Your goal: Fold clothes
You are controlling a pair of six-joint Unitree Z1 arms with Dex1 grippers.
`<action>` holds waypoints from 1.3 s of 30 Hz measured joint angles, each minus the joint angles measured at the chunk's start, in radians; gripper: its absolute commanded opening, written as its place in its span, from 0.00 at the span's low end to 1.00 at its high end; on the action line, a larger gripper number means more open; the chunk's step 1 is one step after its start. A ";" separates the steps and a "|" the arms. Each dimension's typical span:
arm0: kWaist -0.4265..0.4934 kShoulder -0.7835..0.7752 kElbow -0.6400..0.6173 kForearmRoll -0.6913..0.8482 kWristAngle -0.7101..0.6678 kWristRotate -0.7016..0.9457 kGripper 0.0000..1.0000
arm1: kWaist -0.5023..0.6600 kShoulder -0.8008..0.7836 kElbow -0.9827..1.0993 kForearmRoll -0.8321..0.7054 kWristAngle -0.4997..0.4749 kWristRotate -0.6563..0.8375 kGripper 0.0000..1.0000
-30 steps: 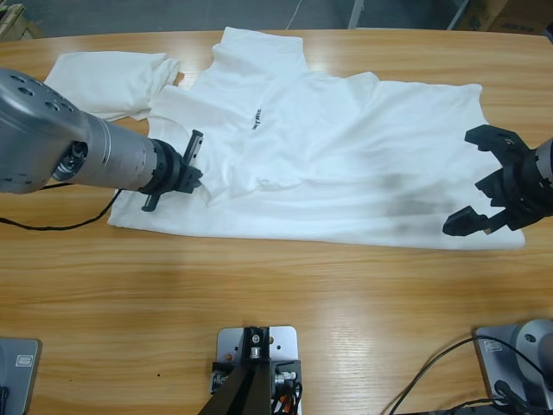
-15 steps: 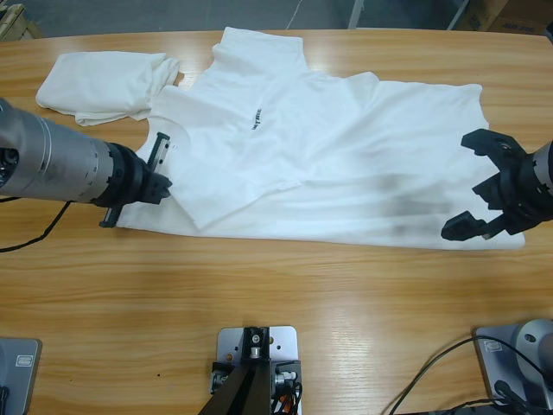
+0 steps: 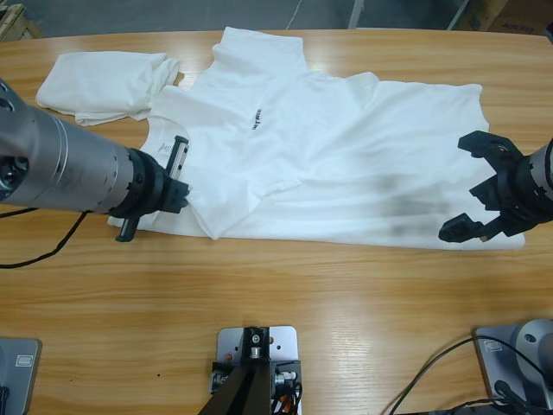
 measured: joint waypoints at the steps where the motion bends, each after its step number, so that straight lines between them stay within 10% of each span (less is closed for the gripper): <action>1: -0.001 0.000 0.008 0.003 0.000 0.000 0.00 | 0.001 0.000 0.000 0.000 0.000 0.000 0.99; 4: -0.001 0.000 0.045 0.007 0.000 0.000 0.10 | 0.001 0.000 0.000 0.000 0.000 0.000 0.99; 5: -0.001 0.000 0.057 0.007 0.000 0.000 0.50 | 0.002 0.000 0.000 0.000 0.000 0.000 0.99; 7: -0.001 0.000 0.070 0.007 0.000 0.000 0.69 | 0.004 0.000 0.000 0.000 0.000 0.000 1.00; 13: -0.002 0.000 0.083 -0.046 0.024 0.084 0.93 | 0.030 -0.013 0.004 -0.015 0.005 0.000 1.00; 22: -0.002 -0.079 0.091 -0.064 0.127 0.756 0.96 | 0.046 -0.178 0.014 -0.123 0.092 0.054 0.99; 27: -0.002 -0.188 0.114 -0.064 0.139 1.194 0.95 | 0.046 -0.178 0.017 -0.154 0.157 0.287 0.73; 33: -0.002 -0.187 0.141 -0.064 0.139 1.760 0.95 | 0.076 -0.148 0.129 -0.582 0.297 0.646 0.60; 39: -0.003 -0.130 0.154 -0.064 0.139 1.976 0.95 | 0.153 0.052 0.194 -0.986 0.352 0.879 0.61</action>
